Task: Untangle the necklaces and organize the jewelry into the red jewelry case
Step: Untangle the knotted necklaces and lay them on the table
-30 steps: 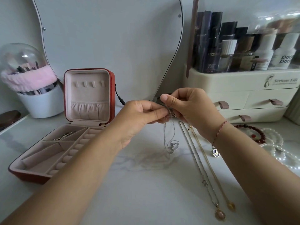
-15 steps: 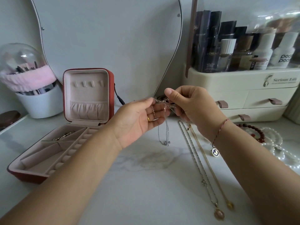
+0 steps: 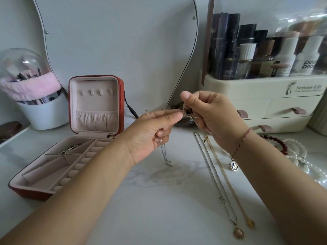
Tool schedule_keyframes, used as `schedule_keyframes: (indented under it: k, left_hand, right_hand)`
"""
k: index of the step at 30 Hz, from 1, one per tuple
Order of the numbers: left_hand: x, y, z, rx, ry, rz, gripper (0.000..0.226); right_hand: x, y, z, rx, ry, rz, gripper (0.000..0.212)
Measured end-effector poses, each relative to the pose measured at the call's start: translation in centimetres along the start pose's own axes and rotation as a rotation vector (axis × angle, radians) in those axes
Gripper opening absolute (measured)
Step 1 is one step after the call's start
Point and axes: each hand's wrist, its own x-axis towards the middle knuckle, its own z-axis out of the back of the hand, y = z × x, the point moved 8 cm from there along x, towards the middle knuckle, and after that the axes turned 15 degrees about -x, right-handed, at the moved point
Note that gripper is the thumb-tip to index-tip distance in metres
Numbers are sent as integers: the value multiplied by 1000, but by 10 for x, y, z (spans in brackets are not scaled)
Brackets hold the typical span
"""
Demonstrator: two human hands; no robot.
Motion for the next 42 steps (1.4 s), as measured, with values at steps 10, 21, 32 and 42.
schedule_keyframes:
  k: [10, 21, 32, 42]
  left_hand:
    - [6, 5, 8, -40, 8, 56, 15]
    - [8, -1, 4, -189, 26, 9, 11]
    - [5, -3, -1, -412, 74, 46, 18]
    - [11, -11, 12, -389, -24, -109, 13]
  right_hand:
    - [0, -3, -5, 18, 65, -36, 35]
    - [3, -14, -15, 85, 148, -99, 37]
    - [2, -21, -22, 77, 191, -145, 37]
    - [4, -27, -12, 15, 104, -195, 35]
